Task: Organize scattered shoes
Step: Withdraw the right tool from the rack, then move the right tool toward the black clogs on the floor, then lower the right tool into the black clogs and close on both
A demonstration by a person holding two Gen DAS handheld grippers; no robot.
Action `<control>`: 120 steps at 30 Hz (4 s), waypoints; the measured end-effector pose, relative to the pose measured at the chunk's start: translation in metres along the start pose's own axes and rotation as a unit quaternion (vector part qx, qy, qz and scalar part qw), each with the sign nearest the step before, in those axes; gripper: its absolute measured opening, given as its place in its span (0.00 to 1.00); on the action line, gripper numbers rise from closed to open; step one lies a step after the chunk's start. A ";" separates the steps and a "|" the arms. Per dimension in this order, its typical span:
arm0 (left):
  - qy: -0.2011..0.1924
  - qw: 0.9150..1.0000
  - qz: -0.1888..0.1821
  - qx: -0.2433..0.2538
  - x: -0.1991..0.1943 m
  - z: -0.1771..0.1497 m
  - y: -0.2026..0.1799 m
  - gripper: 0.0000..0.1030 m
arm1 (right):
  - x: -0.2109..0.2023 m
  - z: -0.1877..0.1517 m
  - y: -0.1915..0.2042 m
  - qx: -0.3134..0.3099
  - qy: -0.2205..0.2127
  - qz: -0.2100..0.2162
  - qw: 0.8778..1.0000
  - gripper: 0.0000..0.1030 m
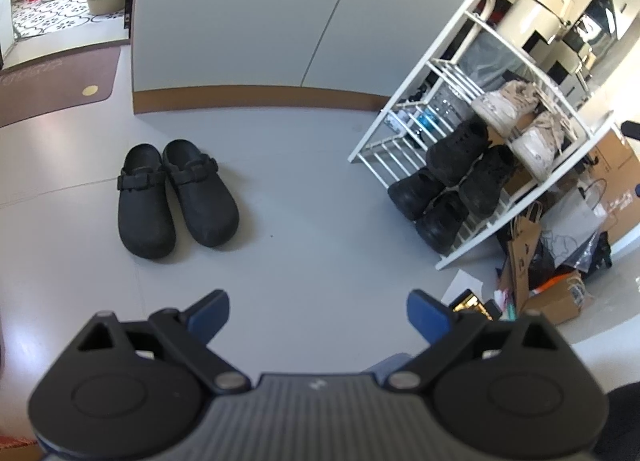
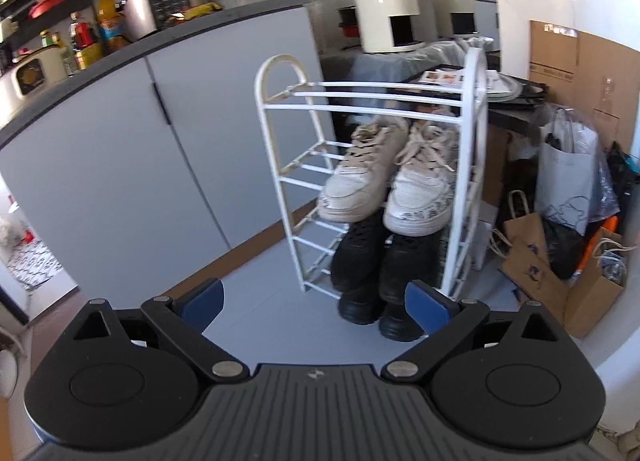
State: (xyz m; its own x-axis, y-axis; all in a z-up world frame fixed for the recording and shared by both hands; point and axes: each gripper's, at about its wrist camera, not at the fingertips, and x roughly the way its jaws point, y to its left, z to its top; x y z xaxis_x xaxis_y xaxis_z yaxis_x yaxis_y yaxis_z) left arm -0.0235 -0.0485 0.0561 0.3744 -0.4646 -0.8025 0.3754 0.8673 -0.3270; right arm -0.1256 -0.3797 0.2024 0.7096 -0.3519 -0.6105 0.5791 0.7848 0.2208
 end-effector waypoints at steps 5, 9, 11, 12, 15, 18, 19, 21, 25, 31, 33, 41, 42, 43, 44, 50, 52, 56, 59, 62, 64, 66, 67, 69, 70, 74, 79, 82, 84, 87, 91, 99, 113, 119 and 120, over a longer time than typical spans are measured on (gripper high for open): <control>0.002 1.000 -0.003 -0.015 -0.001 0.006 0.009 0.94 | 0.002 -0.009 0.007 -0.018 0.001 0.014 1.000 0.97; -0.014 1.000 0.001 -0.022 -0.011 0.019 0.020 0.94 | 0.025 -0.017 0.013 -0.030 0.028 0.025 0.999 0.97; -0.024 1.000 0.008 -0.015 -0.016 0.024 0.024 0.94 | 0.040 -0.023 0.018 -0.034 0.044 0.033 0.998 0.97; -0.027 0.999 0.012 -0.013 -0.017 0.026 0.026 0.94 | 0.048 -0.027 0.021 -0.037 0.049 0.039 0.997 0.97; -0.032 0.999 0.025 -0.021 -0.018 0.033 0.037 0.94 | 0.073 -0.042 0.033 -0.053 0.064 0.056 0.995 0.97; -0.039 0.998 0.043 -0.039 -0.020 0.042 0.054 0.94 | 0.097 -0.062 0.048 -0.071 0.077 0.078 0.991 0.97; -0.042 0.997 0.049 -0.043 -0.020 0.045 0.058 0.94 | 0.102 -0.066 0.051 -0.075 0.081 0.085 0.990 0.97; -0.047 0.996 0.058 -0.051 -0.021 0.049 0.065 0.94 | 0.114 -0.079 0.062 -0.092 0.089 0.104 0.986 0.96; -0.041 0.995 0.065 -0.066 -0.012 0.059 0.075 0.94 | 0.134 -0.098 0.085 -0.133 0.111 0.130 0.976 0.96; -0.032 0.994 0.073 -0.075 0.000 0.062 0.081 0.94 | 0.141 -0.112 0.127 -0.152 0.130 0.161 0.966 0.96; -0.030 0.993 0.077 -0.083 0.002 0.063 0.084 0.94 | 0.144 -0.117 0.143 -0.159 0.139 0.179 0.961 0.96; -0.021 0.988 0.085 -0.125 0.013 0.070 0.107 0.94 | 0.164 -0.130 0.193 -0.188 0.176 0.241 0.936 0.96; -0.021 0.988 0.085 -0.126 0.014 0.070 0.108 0.94 | 0.168 -0.132 0.198 -0.183 0.185 0.246 0.933 0.96; -0.020 0.988 0.085 -0.128 0.015 0.071 0.110 0.94 | 0.170 -0.134 0.201 -0.179 0.192 0.247 0.933 0.96; -0.020 0.987 0.085 -0.132 0.016 0.072 0.113 0.94 | 0.173 -0.135 0.203 -0.176 0.197 0.246 0.933 0.96; -0.005 0.985 0.096 -0.142 0.025 0.077 0.130 0.94 | 0.178 -0.138 0.216 -0.166 0.207 0.248 0.932 0.96; -0.003 0.984 0.094 -0.152 0.027 0.079 0.137 0.94 | 0.178 -0.136 0.221 -0.166 0.208 0.249 0.931 0.96; -0.004 0.982 0.099 -0.159 0.028 0.084 0.148 0.94 | 0.181 -0.135 0.230 -0.169 0.210 0.253 0.929 0.95; -0.005 0.982 0.103 -0.159 0.029 0.087 0.153 0.93 | 0.184 -0.134 0.237 -0.172 0.209 0.254 0.929 0.95; -0.001 0.982 0.102 -0.161 0.030 0.090 0.155 0.93 | 0.191 -0.133 0.240 -0.162 0.215 0.252 0.929 0.91; 0.001 0.982 0.097 -0.163 0.030 0.090 0.156 0.93 | 0.197 -0.132 0.240 -0.152 0.220 0.249 0.931 0.89; 0.006 0.981 0.094 -0.168 0.032 0.090 0.159 0.93 | 0.203 -0.132 0.240 -0.138 0.228 0.248 0.931 0.89; 0.007 0.981 0.093 -0.169 0.032 0.090 0.159 0.93 | 0.205 -0.132 0.241 -0.135 0.231 0.248 0.931 0.89; 0.016 0.981 0.081 -0.174 0.036 0.092 0.165 0.93 | 0.210 -0.135 0.244 -0.140 0.238 0.249 0.928 0.88; 0.018 0.981 0.075 -0.178 0.037 0.094 0.167 0.93 | 0.212 -0.137 0.245 -0.144 0.242 0.251 0.926 0.87; 0.018 0.981 0.073 -0.176 0.040 0.100 0.171 0.93 | 0.228 -0.142 0.247 -0.144 0.253 0.247 0.924 0.87; 0.019 0.984 0.081 -0.157 0.053 0.116 0.168 0.93 | 0.254 -0.144 0.254 -0.151 0.259 0.232 0.925 0.85; 0.021 0.983 0.080 -0.167 0.061 0.120 0.171 0.93 | 0.271 -0.143 0.258 -0.147 0.262 0.227 0.926 0.85; 0.019 0.980 0.078 -0.181 0.064 0.120 0.176 0.93 | 0.288 -0.146 0.264 -0.153 0.272 0.225 0.923 0.85; 0.013 0.978 0.075 -0.195 0.061 0.119 0.183 0.93 | 0.311 -0.156 0.276 -0.164 0.285 0.221 0.918 0.85; -0.007 0.974 0.097 -0.204 0.047 0.121 0.198 0.93 | 0.348 -0.175 0.302 -0.180 0.305 0.218 0.910 0.83; -0.018 0.961 0.126 -0.244 0.034 0.119 0.233 0.93 | 0.408 -0.220 0.364 -0.228 0.319 0.215 0.894 0.79; -0.028 0.949 0.128 -0.285 0.019 0.111 0.255 0.91 | 0.488 -0.274 0.405 -0.238 0.341 0.182 0.891 0.58; -0.026 0.946 0.133 -0.295 0.018 0.107 0.259 0.91 | 0.489 -0.279 0.408 -0.220 0.339 0.194 0.894 0.58; -0.025 0.946 0.133 -0.293 0.018 0.108 0.258 0.91 | 0.489 -0.280 0.410 -0.224 0.340 0.195 0.892 0.58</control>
State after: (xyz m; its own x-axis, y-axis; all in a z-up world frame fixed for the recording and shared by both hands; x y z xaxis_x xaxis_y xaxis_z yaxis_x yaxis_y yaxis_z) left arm 0.1714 0.1474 0.0107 0.4351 -0.2106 -0.8754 -0.2681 0.8979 -0.3493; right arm 0.3464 -0.0872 -0.2188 0.3262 0.2630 -0.9079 0.0152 0.9589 0.2833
